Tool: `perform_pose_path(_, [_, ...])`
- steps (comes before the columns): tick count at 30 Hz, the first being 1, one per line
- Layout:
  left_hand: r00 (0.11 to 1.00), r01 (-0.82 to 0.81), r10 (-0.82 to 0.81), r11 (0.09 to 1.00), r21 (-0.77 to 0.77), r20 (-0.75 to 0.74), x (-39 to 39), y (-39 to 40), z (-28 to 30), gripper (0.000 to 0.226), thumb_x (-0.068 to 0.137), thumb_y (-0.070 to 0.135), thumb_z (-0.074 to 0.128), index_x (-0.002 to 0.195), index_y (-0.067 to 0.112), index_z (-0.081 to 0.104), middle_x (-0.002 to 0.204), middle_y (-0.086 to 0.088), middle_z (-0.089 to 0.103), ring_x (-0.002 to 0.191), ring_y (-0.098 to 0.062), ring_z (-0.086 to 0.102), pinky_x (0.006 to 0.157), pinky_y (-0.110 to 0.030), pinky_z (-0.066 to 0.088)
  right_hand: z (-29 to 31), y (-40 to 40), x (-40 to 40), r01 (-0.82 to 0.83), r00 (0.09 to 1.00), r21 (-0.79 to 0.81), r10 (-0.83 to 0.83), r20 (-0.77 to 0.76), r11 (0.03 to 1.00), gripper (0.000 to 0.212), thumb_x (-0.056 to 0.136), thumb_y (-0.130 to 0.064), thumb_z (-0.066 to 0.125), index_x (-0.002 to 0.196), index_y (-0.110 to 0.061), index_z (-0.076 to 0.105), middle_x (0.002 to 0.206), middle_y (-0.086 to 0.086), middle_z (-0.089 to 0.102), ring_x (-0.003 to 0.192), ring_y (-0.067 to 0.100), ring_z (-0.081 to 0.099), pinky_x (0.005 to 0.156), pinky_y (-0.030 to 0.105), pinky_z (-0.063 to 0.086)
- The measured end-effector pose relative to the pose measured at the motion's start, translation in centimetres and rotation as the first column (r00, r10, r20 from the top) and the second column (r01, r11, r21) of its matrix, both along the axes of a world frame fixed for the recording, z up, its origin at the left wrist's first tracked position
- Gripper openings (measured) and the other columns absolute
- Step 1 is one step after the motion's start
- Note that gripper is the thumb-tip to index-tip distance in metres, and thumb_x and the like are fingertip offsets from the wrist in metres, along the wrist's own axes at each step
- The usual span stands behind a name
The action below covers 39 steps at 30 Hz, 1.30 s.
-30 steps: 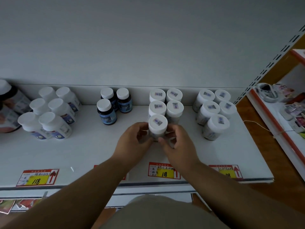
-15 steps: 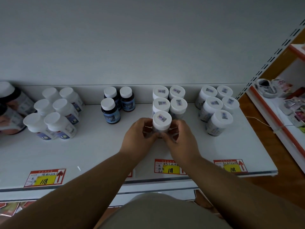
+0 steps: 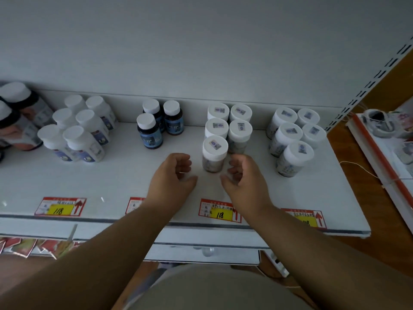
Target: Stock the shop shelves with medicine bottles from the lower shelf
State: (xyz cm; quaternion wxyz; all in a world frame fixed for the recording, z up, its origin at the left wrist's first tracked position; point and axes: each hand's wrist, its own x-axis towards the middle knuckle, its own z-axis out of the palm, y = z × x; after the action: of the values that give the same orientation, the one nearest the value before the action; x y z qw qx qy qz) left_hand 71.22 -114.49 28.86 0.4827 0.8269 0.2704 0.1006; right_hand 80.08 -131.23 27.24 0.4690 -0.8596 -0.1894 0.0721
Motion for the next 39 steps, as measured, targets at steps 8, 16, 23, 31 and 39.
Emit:
perform_pose_path(8, [0.993, 0.097, -0.099, 0.995, 0.034, 0.064, -2.9, -4.2, 1.0, 0.037, 0.085, 0.024, 0.075, 0.115, 0.033, 0.056, 0.105, 0.017, 0.063, 0.096, 0.0, 0.06, 0.08, -0.014, 0.05, 1.1, -2.3, -2.7, 0.123, 0.991, 0.027, -0.124, 0.04, 0.992, 0.036, 0.088, -0.027, 0.072, 0.119, -0.021, 0.055, 0.105, -0.006, 0.061, 0.092, 0.005, 0.057, 0.081, 0.021, 0.049])
perform_pose_path(16, [0.949, 0.286, -0.288, 0.958, 0.032, 0.13, -2.4, -7.0, 1.8, 0.038, 0.084, 0.021, 0.075, 0.115, 0.033, 0.057, 0.104, 0.018, 0.063, 0.095, 0.002, 0.059, 0.076, -0.002, 0.043, 2.2, -5.4, -6.3, 0.31, 0.95, 0.069, -0.312, 0.019, 0.948, 0.036, 0.089, -0.028, 0.071, 0.122, -0.022, 0.055, 0.111, -0.006, 0.061, 0.098, 0.005, 0.059, 0.087, 0.028, 0.053])
perform_pose_path(23, [0.946, 0.3, -0.291, 0.953, -0.046, 0.141, 0.7, -10.1, 1.2, 0.027, 0.093, 0.025, 0.064, 0.117, 0.033, 0.056, 0.11, 0.017, 0.064, 0.099, 0.0, 0.06, 0.079, -0.009, 0.044, 2.8, -9.1, -3.7, 0.358, 0.931, 0.031, -0.359, 0.058, 0.933, 0.026, 0.092, -0.036, 0.066, 0.114, -0.026, 0.054, 0.107, -0.007, 0.062, 0.094, 0.007, 0.06, 0.084, 0.027, 0.053])
perform_pose_path(31, [0.986, 0.123, -0.088, 0.956, -0.267, 0.141, 7.0, -15.3, 0.3, 0.032, 0.101, 0.029, 0.049, 0.134, 0.03, 0.051, 0.128, 0.016, 0.056, 0.115, -0.002, 0.052, 0.09, -0.014, 0.033, 2.3, -14.1, 3.4, 0.314, 0.949, 0.004, -0.314, 0.043, 0.95, 0.028, 0.099, -0.034, 0.054, 0.124, -0.024, 0.048, 0.118, -0.007, 0.054, 0.106, 0.011, 0.056, 0.086, 0.023, 0.047])
perform_pose_path(39, [0.99, 0.093, -0.036, 0.896, -0.435, 0.138, 14.2, -15.9, 1.0, 0.048, 0.106, 0.038, 0.035, 0.153, 0.029, 0.029, 0.136, 0.014, 0.04, 0.124, -0.001, 0.033, 0.093, -0.009, 0.023, 3.7, -14.4, 11.8, 0.243, 0.962, 0.053, -0.234, -0.144, 0.969, 0.05, 0.1, -0.045, 0.047, 0.141, -0.018, 0.04, 0.143, 0.001, 0.046, 0.134, 0.018, 0.043, 0.102, 0.03, 0.037])
